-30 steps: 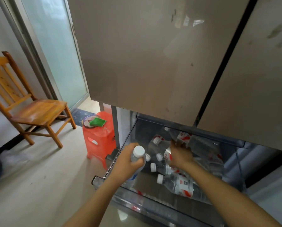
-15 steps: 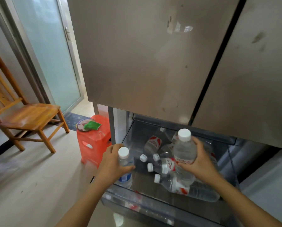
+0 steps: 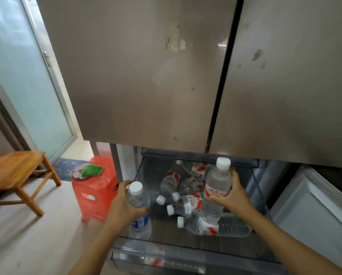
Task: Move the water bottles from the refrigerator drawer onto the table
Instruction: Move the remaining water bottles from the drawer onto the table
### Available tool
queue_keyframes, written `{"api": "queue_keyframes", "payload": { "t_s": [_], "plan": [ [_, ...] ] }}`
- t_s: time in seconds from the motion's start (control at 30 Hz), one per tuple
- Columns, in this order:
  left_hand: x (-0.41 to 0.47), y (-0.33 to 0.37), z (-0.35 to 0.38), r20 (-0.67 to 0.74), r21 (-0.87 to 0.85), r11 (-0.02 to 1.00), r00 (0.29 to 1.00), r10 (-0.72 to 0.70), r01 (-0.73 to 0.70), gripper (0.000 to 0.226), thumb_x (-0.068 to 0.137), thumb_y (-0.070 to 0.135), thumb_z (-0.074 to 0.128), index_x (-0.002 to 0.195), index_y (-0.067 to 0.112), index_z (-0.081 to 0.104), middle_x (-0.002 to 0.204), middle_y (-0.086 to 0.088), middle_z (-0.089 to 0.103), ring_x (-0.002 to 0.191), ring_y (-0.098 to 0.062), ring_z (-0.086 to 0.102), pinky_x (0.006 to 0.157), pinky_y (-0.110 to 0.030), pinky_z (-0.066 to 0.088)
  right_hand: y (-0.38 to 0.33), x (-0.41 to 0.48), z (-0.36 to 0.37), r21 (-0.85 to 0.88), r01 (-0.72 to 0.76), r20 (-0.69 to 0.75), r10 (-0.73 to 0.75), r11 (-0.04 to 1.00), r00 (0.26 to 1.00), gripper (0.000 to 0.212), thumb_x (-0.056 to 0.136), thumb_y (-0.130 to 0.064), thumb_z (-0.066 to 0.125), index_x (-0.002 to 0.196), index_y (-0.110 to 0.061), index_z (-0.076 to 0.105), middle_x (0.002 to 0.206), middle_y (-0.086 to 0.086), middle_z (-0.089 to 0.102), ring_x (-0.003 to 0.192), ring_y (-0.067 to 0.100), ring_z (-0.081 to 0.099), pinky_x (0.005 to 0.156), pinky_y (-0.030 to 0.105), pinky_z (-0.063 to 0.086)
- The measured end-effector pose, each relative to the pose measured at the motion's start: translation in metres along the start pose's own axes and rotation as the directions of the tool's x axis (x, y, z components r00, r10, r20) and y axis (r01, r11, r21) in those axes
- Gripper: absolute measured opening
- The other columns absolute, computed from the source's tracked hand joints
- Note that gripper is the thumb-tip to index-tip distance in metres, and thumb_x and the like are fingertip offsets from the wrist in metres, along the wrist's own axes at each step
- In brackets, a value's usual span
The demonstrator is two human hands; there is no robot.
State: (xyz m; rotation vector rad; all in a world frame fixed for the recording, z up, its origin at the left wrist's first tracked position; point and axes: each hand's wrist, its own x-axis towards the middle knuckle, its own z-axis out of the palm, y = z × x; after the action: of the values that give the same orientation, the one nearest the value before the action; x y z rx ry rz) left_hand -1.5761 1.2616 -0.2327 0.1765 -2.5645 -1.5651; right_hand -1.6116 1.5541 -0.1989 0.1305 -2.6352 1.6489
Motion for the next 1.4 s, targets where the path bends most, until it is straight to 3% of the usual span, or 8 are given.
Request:
{"api": "queue_keyframes", "payload": {
  "t_s": [0.27,0.43,0.6,1.03,1.13,1.27,1.33,1.4],
  "plan": [
    [0.012,0.062,-0.012,-0.022,-0.160,0.946,0.959,0.283,-0.282,0.082,0.057,0.001,0.084,0.107,0.044,0.035,0.107,0.023,0.048,0.098,0.005,0.050,0.084,-0.020,0.044,-0.011,-0.030,-0.004,-0.161,0.064,-0.136,-0.086,0.985,0.987,0.083,0.054,-0.022,0.088,0.108,-0.051,0.032,0.111,-0.020,0.048,0.109,0.012,0.049,0.099,0.038,0.044],
    [0.002,0.100,-0.008,-0.030,-0.346,0.889,0.950,0.309,-0.300,0.078,0.035,0.040,0.073,0.103,0.047,0.033,0.106,0.024,0.046,0.094,0.012,0.052,0.070,-0.005,0.043,-0.029,-0.057,-0.032,-0.215,0.050,-0.242,-0.103,0.975,0.965,0.082,0.055,-0.026,0.088,0.106,-0.055,0.032,0.112,-0.019,0.047,0.111,0.012,0.045,0.102,0.040,0.040],
    [-0.008,0.118,0.011,-0.054,-0.395,0.837,0.919,0.390,-0.378,0.084,0.056,0.002,0.080,0.114,0.039,0.032,0.108,0.026,0.042,0.091,0.024,0.048,0.071,-0.005,0.043,-0.042,-0.082,-0.054,-0.094,0.116,-0.334,-0.141,0.989,0.932,0.085,0.059,-0.007,0.084,0.109,-0.050,0.031,0.111,-0.033,0.037,0.103,-0.001,0.047,0.093,0.025,0.040],
    [-0.129,0.138,-0.026,-0.543,-0.272,0.906,0.829,0.133,-0.323,0.075,0.071,0.003,0.073,0.127,0.029,0.030,0.132,0.002,0.043,0.114,-0.013,0.047,0.091,-0.026,0.044,-0.093,-0.105,-0.041,0.070,0.445,-0.068,-0.441,0.893,0.895,0.084,0.060,-0.010,0.084,0.116,-0.046,0.032,0.116,-0.033,0.037,0.103,-0.027,0.040,0.079,-0.002,0.041],
    [-0.193,0.120,-0.041,-0.687,-0.207,0.952,0.726,0.021,-0.224,0.077,0.069,0.002,0.075,0.131,0.018,0.031,0.135,-0.005,0.045,0.115,-0.016,0.049,0.095,-0.034,0.044,-0.099,-0.136,-0.021,0.184,0.468,0.017,-0.479,0.864,0.878,0.086,0.059,-0.009,0.084,0.114,-0.048,0.032,0.114,-0.034,0.037,0.104,-0.019,0.044,0.079,0.003,0.044],
    [-0.295,0.090,-0.062,-0.810,-0.292,0.952,0.552,-0.199,-0.085,0.065,0.075,-0.001,0.069,0.125,0.020,0.035,0.117,0.003,0.049,0.103,-0.012,0.051,0.086,-0.029,0.043,-0.102,-0.180,0.029,0.269,0.454,0.200,-0.511,0.849,0.836,0.092,0.058,-0.014,0.085,0.116,-0.053,0.027,0.127,-0.021,0.040,0.122,0.012,0.044,0.100,0.039,0.045],
    [-0.369,0.072,-0.085,-0.875,-0.278,0.960,0.413,-0.251,-0.006,0.063,0.073,-0.001,0.071,0.121,0.022,0.036,0.106,0.006,0.051,0.094,-0.010,0.055,0.086,-0.032,0.045,-0.116,-0.220,0.073,0.314,0.415,0.360,-0.512,0.854,0.780,0.091,0.057,-0.021,0.086,0.117,-0.054,0.026,0.130,-0.018,0.041,0.122,0.011,0.044,0.102,0.043,0.043],
    [-0.410,0.061,-0.098,-0.871,-0.270,0.957,0.396,-0.291,0.109,0.069,0.065,0.010,0.079,0.118,0.023,0.036,0.101,0.008,0.051,0.088,-0.005,0.054,0.083,-0.034,0.045,-0.118,-0.244,0.100,0.347,0.375,0.407,-0.498,0.860,0.765,0.088,0.056,-0.023,0.087,0.115,-0.054,0.030,0.122,-0.027,0.043,0.115,0.004,0.046,0.102,0.040,0.042]
  ]
}}
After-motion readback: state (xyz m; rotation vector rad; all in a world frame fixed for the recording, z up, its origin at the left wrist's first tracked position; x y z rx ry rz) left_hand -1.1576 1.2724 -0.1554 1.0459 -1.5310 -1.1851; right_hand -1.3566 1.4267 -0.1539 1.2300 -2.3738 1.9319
